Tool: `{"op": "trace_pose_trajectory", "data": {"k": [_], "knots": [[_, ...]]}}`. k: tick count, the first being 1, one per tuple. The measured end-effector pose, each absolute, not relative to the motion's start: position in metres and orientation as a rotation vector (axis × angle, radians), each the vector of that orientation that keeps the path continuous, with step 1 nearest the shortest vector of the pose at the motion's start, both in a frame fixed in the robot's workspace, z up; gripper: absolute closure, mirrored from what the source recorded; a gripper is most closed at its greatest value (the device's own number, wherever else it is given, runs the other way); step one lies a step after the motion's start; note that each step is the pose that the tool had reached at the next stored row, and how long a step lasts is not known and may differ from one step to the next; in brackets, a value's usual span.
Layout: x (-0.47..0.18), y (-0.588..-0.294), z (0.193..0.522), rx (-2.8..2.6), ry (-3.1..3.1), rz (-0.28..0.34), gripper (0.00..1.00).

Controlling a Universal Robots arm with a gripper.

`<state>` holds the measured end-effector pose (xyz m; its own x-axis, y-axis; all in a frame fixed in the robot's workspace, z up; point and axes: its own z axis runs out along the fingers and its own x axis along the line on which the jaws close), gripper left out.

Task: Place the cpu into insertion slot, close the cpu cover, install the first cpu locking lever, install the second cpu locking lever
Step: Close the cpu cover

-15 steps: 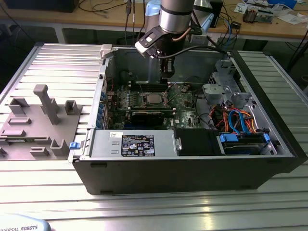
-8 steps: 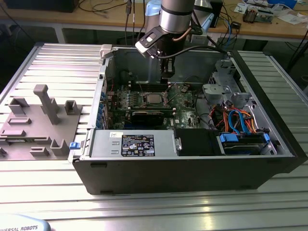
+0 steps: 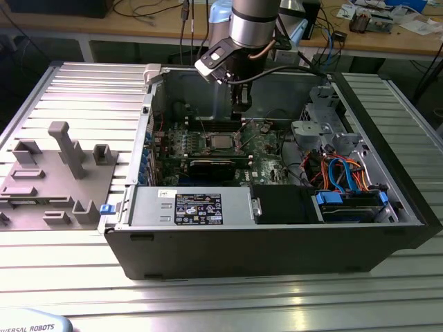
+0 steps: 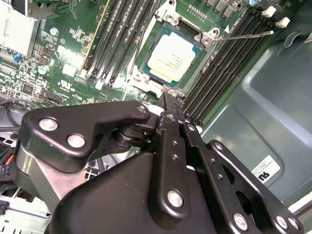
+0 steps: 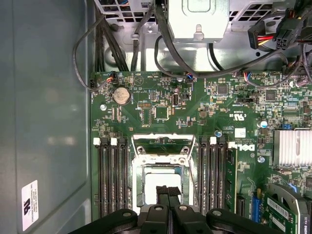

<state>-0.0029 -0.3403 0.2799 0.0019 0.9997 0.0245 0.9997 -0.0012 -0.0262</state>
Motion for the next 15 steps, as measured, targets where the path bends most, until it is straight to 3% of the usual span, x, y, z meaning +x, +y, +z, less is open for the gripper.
{"op": "trace_pose_trajectory", "data": {"k": [15], "knots": [[-0.0025,-0.3403,0.2799,-2.195,-2.192,-0.004,0.89]]}}
